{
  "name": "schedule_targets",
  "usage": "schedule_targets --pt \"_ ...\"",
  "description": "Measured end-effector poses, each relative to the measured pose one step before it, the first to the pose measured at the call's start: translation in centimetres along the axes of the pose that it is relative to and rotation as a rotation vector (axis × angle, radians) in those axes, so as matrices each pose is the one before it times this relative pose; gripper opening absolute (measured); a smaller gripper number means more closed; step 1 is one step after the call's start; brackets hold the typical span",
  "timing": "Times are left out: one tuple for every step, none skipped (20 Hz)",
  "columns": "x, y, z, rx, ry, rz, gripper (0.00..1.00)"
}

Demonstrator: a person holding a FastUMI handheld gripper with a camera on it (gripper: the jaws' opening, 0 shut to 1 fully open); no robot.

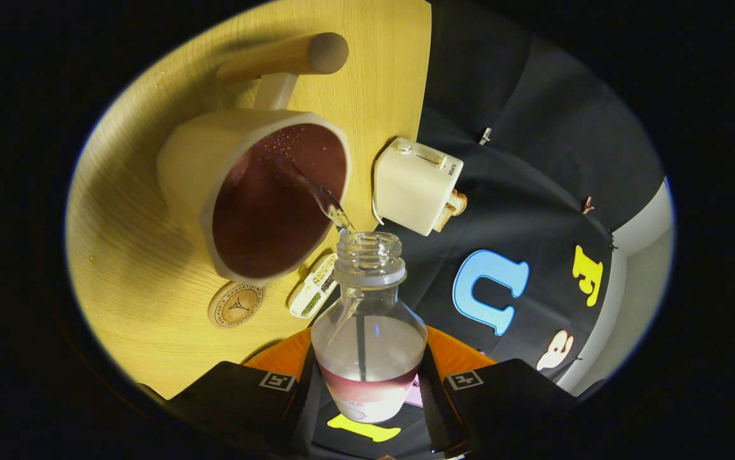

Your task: Take the bottle from table, then pour the juice into the cup, finally place the bottle on the coaster

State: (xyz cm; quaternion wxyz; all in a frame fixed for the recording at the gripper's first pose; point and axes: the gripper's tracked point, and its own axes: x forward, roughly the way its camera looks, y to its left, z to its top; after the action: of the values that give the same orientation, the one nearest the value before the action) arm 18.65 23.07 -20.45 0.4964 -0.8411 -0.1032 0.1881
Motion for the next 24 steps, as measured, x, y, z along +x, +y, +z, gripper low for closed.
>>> schedule_targets --pt "0.07 -0.084 -0.104 -0.01061 -0.0024 -0.00002 0.7" --pt "0.051 0.06 -0.08 -0.00733 0.00066 0.00249 0.7" --pt "-0.231 -0.018 0.059 -0.00414 -0.00302 -0.00297 0.7" --pt "-0.044 -0.191 -0.024 -0.0044 -0.00229 -0.00322 0.7" --pt "-0.016 -0.101 0.144 -0.00697 -0.00299 -0.00203 0.7" --pt "-0.071 -0.126 0.038 -0.00949 -0.00331 -0.00263 0.7" --pt "0.133 -0.074 0.145 -0.00935 -0.00393 -0.00246 0.7" --pt "-0.011 0.055 -0.045 -0.00726 -0.00211 0.00166 0.7" --pt "0.085 0.063 0.013 -0.00454 -0.00158 0.00349 0.7" --pt "0.012 -0.062 -0.107 -0.0048 0.00169 0.00125 0.7" --pt "0.018 -0.099 -0.056 -0.00566 0.0018 -0.00179 0.7" --pt "-0.036 -0.011 -0.138 -0.00495 0.00224 0.0003 0.7" --pt "0.07 -0.042 -0.03 -0.00705 -0.00035 -0.00205 0.7" --pt "-0.005 -0.136 -0.122 -0.0103 0.00078 -0.00207 0.7" --pt "-0.045 -0.112 -0.1 -0.01047 -0.00237 -0.0031 0.7" --pt "0.012 -0.103 -0.13 -0.01001 -0.00068 -0.00147 0.7" --pt "0.178 0.004 -0.111 -0.00763 0.00073 -0.00091 0.7" --pt "-0.092 0.039 -0.218 -0.00696 0.00351 0.00157 0.7" --pt "-0.017 0.055 -0.178 -0.00658 0.00263 0.00109 0.7" --pt "-0.12 -0.038 -0.069 -0.00617 0.0013 -0.00041 0.7" --pt "0.032 0.015 0.008 -0.00589 0.0004 0.00094 0.7" --pt "-0.118 -0.138 -0.021 -0.007 -0.00065 -0.00204 0.7" --pt "-0.124 -0.066 0.034 -0.00518 -0.00087 -0.00014 0.7" --pt "-0.079 -0.059 0.004 -0.00533 0.00053 -0.00002 0.7"
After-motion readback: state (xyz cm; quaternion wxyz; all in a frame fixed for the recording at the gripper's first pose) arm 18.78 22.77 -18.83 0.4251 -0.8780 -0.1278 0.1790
